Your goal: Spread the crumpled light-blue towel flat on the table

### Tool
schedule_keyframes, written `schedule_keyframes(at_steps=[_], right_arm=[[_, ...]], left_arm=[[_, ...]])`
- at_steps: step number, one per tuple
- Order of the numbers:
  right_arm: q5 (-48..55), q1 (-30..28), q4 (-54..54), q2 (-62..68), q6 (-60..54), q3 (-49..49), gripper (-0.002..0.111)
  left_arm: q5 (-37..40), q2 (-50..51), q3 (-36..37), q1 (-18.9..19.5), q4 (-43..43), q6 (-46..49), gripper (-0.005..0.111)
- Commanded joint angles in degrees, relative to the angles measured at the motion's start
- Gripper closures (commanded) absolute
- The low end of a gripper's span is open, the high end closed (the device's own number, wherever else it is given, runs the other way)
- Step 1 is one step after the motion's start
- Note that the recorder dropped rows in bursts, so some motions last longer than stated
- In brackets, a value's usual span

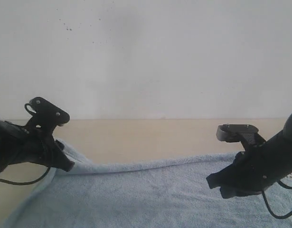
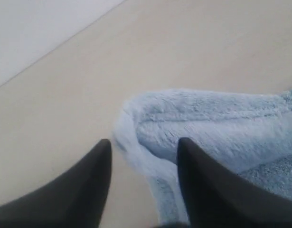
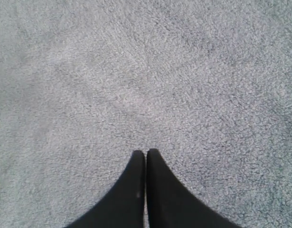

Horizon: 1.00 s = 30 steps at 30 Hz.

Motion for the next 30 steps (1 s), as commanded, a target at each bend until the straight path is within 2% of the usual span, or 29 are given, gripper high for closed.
schedule_keyframes(at_steps=[1, 3, 6, 8, 9, 11, 13, 14, 17, 18, 21, 24, 27, 30], right_arm=[[-3.14, -0.01, -4.62, -0.56, 1.71, -0.2, 0.109], [-7.74, -0.14, -9.21, -0.56, 7.34, -0.2, 0.109], [-13.51, -3.27, -9.89, -0.56, 12.98, -0.2, 0.109], [-17.02, -8.74, -9.89, -0.45, 17.17, -0.2, 0.109], [-16.75, -13.48, -9.89, -0.35, 17.36, -0.2, 0.109], [-12.02, -18.35, -10.64, 0.36, 15.03, -0.68, 0.109], [-4.18, -23.28, -11.11, 2.0, 14.45, -1.29, 0.109], [0.58, -25.52, -11.22, 2.85, 14.54, -1.54, 0.109], [9.64, -29.81, -11.75, 3.6, 14.42, -1.54, 0.109], [11.89, -30.37, -11.75, 3.45, 14.59, -1.54, 0.109], [16.47, -30.11, -15.63, 2.42, 17.55, -1.13, 0.109], [16.1, -30.09, -20.36, 1.3, 20.99, 1.56, 0.109], [8.52, -30.09, -21.58, -0.71, 21.82, 7.38, 0.109], [1.36, -30.09, -21.09, -2.01, 21.82, 13.63, 0.109]], left_arm=[[-10.34, 3.92, -1.92, 0.41, -2.73, 0.23, 0.048], [-16.2, 5.29, -1.92, 2.05, -3.27, 1.39, 0.048], [-16.49, 3.92, -1.92, 2.82, -8.31, 2.52, 0.049], [-10.29, 1.32, -1.92, 2.82, -8.07, -0.63, 0.063], [-0.83, -0.98, -2.01, 2.82, -7.98, -0.74, 0.082], [11.87, -2.53, -2.01, 2.82, -6.89, -0.63, 0.103], [24.08, -2.91, -2.01, 2.82, -3.22, -0.15, 0.102], [32.68, -2.91, -2.01, 2.82, 0.17, -0.12, 0.103], [49.84, -2.45, -1.52, 2.82, 5.55, 3.73, 0.103], [52.63, -2.45, -1.15, 2.82, 5.66, 5.62, 0.103], [53.35, -2.65, 0.73, 2.82, 5.42, 0.31, 0.103], [47.01, -3.18, 2.81, 2.82, 8.87, -11.35, 0.103], [43.25, -3.6, 3.61, 2.82, 15.64, -22.2, 0.103], [43.28, -3.74, 3.61, 2.82, 17.99, -23.88, 0.103]])
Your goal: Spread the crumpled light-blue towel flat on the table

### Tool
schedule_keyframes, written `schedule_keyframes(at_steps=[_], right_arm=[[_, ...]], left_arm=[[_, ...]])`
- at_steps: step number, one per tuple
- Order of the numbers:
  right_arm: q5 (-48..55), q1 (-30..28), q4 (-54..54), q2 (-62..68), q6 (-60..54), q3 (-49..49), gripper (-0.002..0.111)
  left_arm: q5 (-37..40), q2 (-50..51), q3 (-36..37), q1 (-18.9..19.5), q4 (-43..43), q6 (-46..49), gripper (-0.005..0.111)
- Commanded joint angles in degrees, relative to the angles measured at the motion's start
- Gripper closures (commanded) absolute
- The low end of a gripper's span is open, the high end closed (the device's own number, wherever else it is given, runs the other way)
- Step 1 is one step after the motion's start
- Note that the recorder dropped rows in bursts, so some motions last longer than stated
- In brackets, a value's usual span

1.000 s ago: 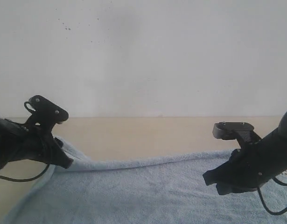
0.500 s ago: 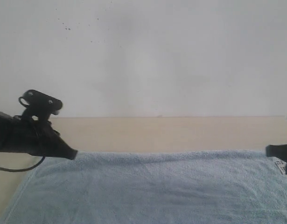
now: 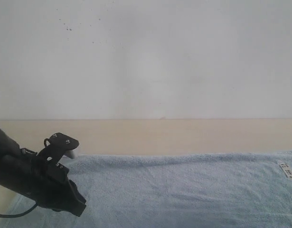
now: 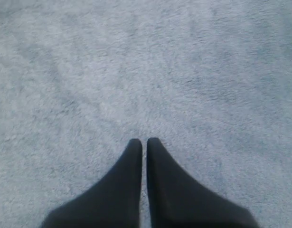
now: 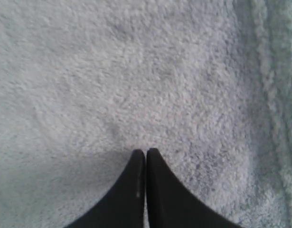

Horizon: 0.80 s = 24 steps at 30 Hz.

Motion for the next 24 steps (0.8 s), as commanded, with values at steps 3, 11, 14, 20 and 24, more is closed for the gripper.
schedule_keyframes(at_steps=[3, 11, 14, 20, 24], right_arm=[[-10.3, -0.34, -0.9, -2.01, 0.6, 9.54, 0.109], [-2.18, -0.34, -13.56, -2.01, 10.17, 9.64, 0.109], [1.04, -0.34, -24.64, -2.01, 21.07, 9.64, 0.109], [-3.97, -0.34, -19.59, -2.82, 19.06, 9.3, 0.109], [-7.48, -0.34, -6.63, -5.98, 7.68, 6.85, 0.109]], left_arm=[[-1.2, -0.75, 0.21, -0.03, 3.52, -5.77, 0.103], [-2.34, 1.23, 0.92, -0.03, 7.86, -5.6, 0.103], [-1.91, 1.23, 0.92, 0.1, 8.73, -6.03, 0.103], [0.92, 1.12, 1.16, 0.1, 9.49, -6.03, 0.103], [-1.46, 0.99, 1.68, 0.1, 10.01, -6.03, 0.103]])
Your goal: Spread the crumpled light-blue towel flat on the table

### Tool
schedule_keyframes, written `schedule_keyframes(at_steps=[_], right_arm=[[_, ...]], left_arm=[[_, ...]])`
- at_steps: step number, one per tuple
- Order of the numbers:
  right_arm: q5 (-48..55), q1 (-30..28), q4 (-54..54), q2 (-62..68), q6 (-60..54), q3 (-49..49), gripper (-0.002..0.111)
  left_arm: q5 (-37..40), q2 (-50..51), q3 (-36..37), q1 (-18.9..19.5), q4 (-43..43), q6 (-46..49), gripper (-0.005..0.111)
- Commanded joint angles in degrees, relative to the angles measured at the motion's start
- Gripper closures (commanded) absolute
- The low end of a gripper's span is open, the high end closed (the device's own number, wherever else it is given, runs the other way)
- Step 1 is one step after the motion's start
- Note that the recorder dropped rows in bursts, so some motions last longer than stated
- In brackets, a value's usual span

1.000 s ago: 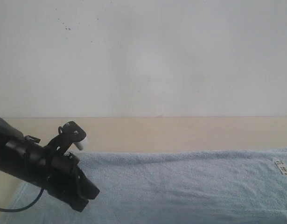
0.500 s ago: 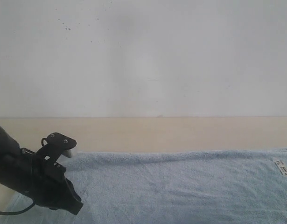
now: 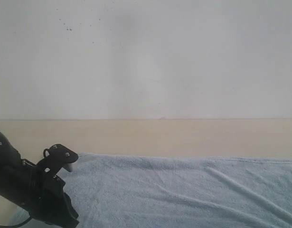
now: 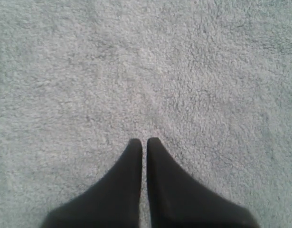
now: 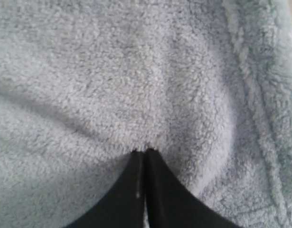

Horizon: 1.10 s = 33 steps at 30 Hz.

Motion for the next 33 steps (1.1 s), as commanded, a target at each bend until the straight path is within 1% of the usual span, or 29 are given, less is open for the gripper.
schedule_keyframes(at_steps=[1, 5, 7, 9, 10, 11, 13, 14, 17, 19, 21, 22, 27, 30, 33], right_arm=[[-4.56, -0.34, 14.45, -3.1, -12.87, -2.58, 0.109], [-8.89, -0.34, 27.73, -5.97, -22.01, -8.71, 0.109], [-10.95, -0.34, 31.54, -5.98, -24.59, -12.37, 0.109], [-11.98, -0.34, 32.38, -4.36, -26.5, -16.4, 0.109], [-11.13, -0.34, 32.26, -2.66, -27.5, -19.59, 0.109], [-9.3, -0.34, 32.26, -0.45, -27.62, -21.92, 0.109], [-3.69, -0.34, 32.26, 5.15, -27.62, -28.29, 0.109], [-0.98, -0.34, 32.26, 7.47, -27.62, -31.58, 0.109], [8.09, -0.34, 32.17, 14.67, -27.62, -39.82, 0.109], [11.71, -0.34, 31.54, 18.04, -27.51, -43.46, 0.109], [12.29, -0.34, 31.12, 19.72, -27.51, -44.78, 0.109], [11.49, -0.34, 31.12, 20.13, -27.64, -44.77, 0.109], [9.04, -0.34, 30.66, 20.63, -30.72, -44.77, 0.109], [8.79, -0.34, 30.66, 21.5, -30.72, -44.77, 0.109], [8.87, -0.34, 30.57, 22.83, -31.27, -44.77, 0.109]], left_arm=[[-3.14, -0.61, 0.41, 0.1, 0.6, -0.35, 0.103], [-12.29, -3.51, -1.21, 0.33, -4.27, -0.35, 0.103], [-18.49, -4.52, -2.19, 0.31, -7.23, -0.35, 0.103], [-25.91, -4.22, -3.73, 0.31, -6.63, -0.22, 0.103], [-28.41, -3.44, -4.85, 0.45, -5.17, 0.18, 0.103], [-29.3, -2.48, -5.9, 0.65, -3.18, 0.44, 0.103], [-27.49, 0.39, -9.02, 1.47, 1.65, 0.62, 0.103], [-26.5, 1.99, -10.6, 1.57, 2.42, 0.51, 0.103], [-23.76, 5.61, -14.2, 2.3, 1.5, 0.22, 0.103], [-18.48, 7.9, -16.98, 3.04, 1.53, -0.57, 0.103], [-12.14, 10.22, -19.89, 4.22, 1.63, -0.57, 0.103], [-10.4, 11.45, -21.34, 4.88, 1.52, -0.57, 0.103], [-8.42, 15.3, -26.71, 8.24, -4.49, -2.77, 0.103], [-5.36, 17.11, -28.6, 9.3, -3.37, -2.36, 0.103], [-5.14, 18.49, -29.05, 9.62, -2.7, -1.54, 0.103]])
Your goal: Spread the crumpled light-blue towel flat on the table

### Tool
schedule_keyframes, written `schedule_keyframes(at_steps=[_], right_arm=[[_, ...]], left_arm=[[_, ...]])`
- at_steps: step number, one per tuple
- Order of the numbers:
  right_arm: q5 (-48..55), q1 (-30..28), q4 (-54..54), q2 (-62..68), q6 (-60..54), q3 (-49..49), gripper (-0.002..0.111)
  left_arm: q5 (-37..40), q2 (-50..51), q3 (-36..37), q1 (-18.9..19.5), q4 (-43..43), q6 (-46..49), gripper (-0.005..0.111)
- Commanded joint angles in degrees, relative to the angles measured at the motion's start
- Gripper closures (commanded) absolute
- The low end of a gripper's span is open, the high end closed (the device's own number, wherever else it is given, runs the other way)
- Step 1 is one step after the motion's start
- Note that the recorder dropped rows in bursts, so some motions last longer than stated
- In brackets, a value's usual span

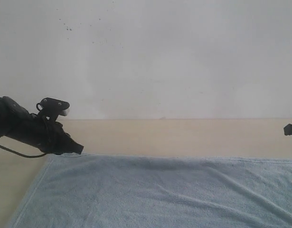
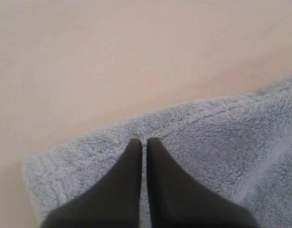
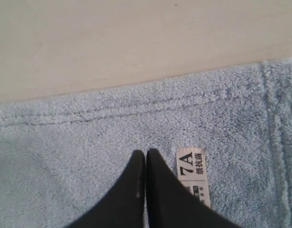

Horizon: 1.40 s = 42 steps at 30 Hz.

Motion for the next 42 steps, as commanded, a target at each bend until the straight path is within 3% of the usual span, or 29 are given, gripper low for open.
schedule_keyframes(at_steps=[1, 17, 42], right_arm=[[-0.26, -0.31, -0.39, 1.82, -1.88, -0.39, 0.109], [-2.13, -0.31, -1.33, 4.73, -3.22, -0.39, 0.109], [-17.83, -0.31, -1.77, 8.85, -4.96, -0.39, 0.109]], left_arm=[[1.78, 2.17, -1.09, 0.45, 0.32, 0.68, 0.103], [-4.29, 4.83, -1.09, 0.45, 0.46, 1.97, 0.103], [-8.06, 7.67, -1.21, 0.45, 1.34, 2.24, 0.103]])
